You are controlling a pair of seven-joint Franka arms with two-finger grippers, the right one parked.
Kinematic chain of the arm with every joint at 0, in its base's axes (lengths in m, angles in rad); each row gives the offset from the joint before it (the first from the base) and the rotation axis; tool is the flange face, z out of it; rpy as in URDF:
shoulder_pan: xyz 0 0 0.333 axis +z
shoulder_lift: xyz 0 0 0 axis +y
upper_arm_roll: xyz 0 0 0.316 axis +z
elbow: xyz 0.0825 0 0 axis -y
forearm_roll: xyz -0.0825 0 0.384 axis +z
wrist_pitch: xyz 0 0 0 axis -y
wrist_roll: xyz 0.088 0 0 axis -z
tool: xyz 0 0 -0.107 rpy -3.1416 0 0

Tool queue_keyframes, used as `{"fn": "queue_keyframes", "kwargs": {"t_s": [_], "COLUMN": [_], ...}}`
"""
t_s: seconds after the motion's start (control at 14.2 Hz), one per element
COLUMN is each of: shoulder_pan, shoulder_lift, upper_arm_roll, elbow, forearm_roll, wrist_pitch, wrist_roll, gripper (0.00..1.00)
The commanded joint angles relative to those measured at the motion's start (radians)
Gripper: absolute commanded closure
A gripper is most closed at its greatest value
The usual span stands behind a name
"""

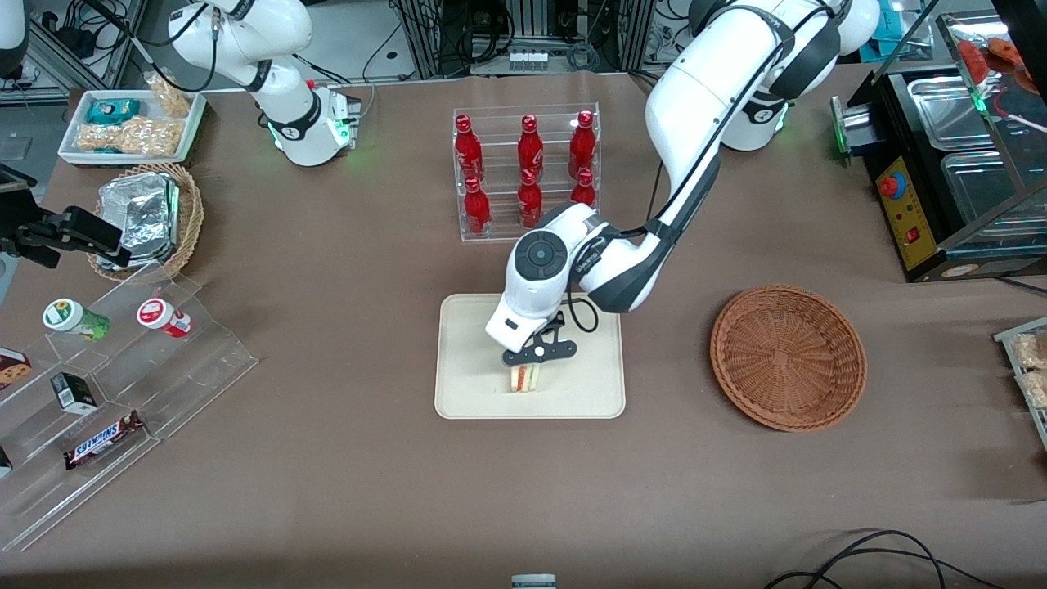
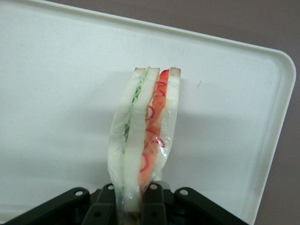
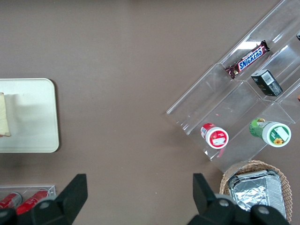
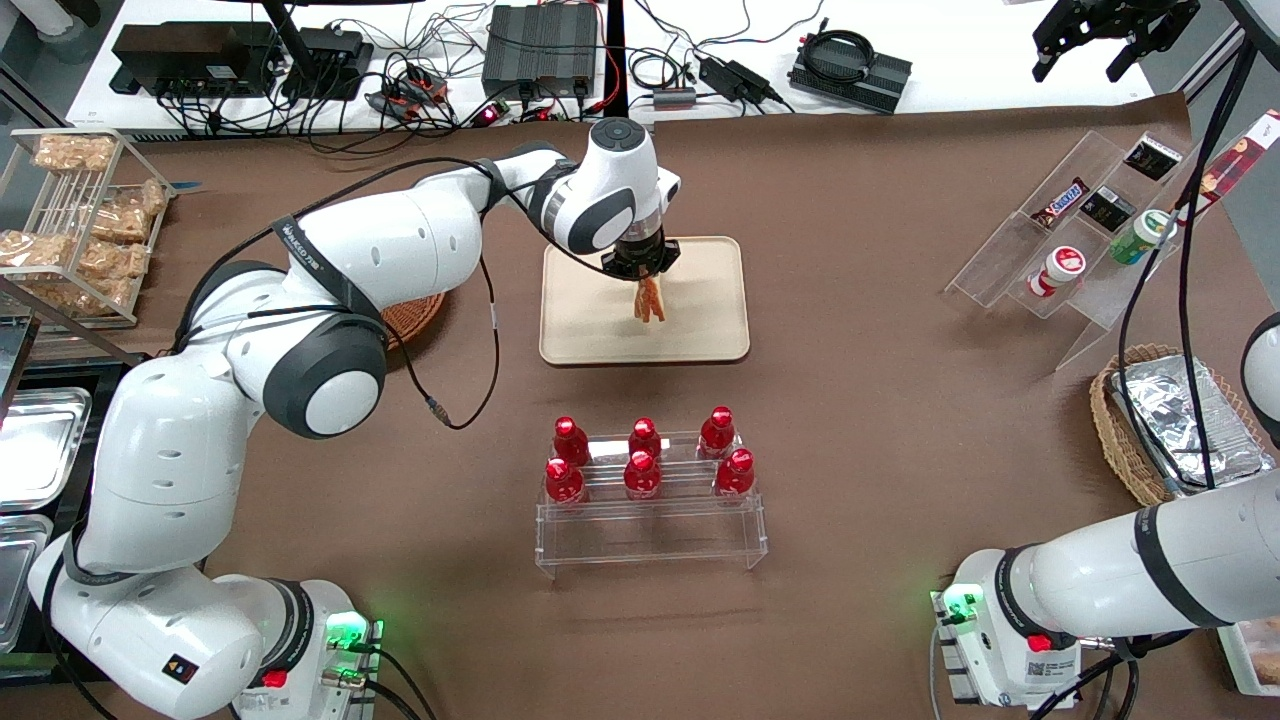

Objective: Place sandwich from basket to tray
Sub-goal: 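Lower the sandwich onto the tray and open the left gripper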

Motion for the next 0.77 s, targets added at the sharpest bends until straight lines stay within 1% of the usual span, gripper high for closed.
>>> {"fn": "queue_keyframes", "kwargs": {"t_s": [0.0, 0.14, 0.21, 0.28, 0.35, 0.56, 0.7], "shoulder_pan": [-0.021, -0.019, -0.019, -0.019, -0.016, -0.015, -0.01], "shoulder_lift": [-0.012, -0.005, -0.006, -0.012, -0.024, -0.086, -0.167], "upper_arm_roll": [0.009, 0.009, 0.009, 0.009, 0.009, 0.009, 0.009], "elbow": [-0.004, -0.012, -0.028, -0.027, -0.026, -0.027, -0.024], "forearm_roll": [0.024, 0.037, 0.035, 0.029, 0.023, 0.018, 0.02], "wrist_pitch": [-0.033, -0.031, -0.025, -0.026, -0.036, -0.103, -0.198], "wrist_roll": [0.006, 0.004, -0.003, -0.006, -0.01, -0.019, -0.043], "gripper": [0.97, 0.92, 0.82, 0.54, 0.01, 0.0, 0.0]}}
